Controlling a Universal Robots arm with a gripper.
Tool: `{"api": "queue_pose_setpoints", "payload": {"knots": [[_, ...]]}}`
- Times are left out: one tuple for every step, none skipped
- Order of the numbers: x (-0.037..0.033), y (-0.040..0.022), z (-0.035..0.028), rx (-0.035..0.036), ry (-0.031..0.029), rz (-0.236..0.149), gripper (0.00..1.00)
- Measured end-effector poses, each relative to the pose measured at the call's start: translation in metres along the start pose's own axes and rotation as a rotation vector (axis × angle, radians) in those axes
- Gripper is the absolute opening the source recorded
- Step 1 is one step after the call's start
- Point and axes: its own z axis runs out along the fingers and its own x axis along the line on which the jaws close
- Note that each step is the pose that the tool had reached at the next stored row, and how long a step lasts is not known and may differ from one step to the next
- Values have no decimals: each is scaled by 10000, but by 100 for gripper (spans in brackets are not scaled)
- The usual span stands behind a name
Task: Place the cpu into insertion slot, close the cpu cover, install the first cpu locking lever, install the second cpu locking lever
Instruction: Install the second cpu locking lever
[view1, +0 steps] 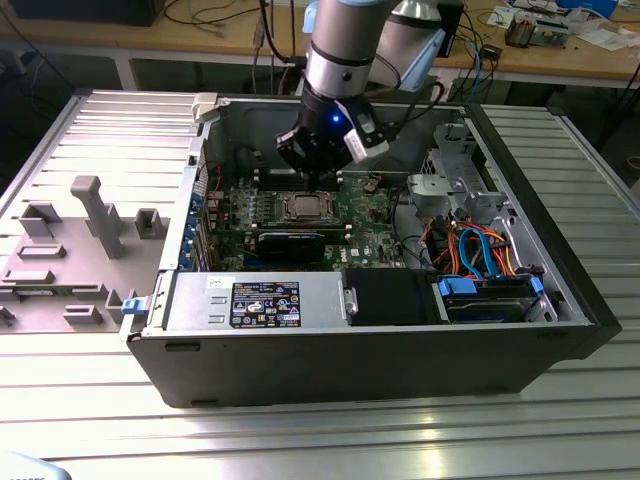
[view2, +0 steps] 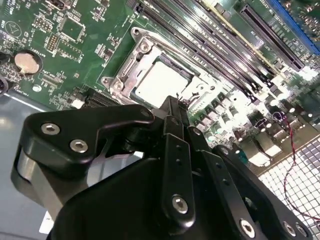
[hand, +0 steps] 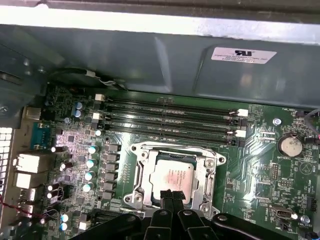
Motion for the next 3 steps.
{"api": "queue_pose_setpoints", "payload": {"knots": [[0, 0, 0, 1, 0, 0, 11], [0, 0, -1, 3, 1, 0, 11], [0, 0, -2, 4, 2, 0, 11]]}}
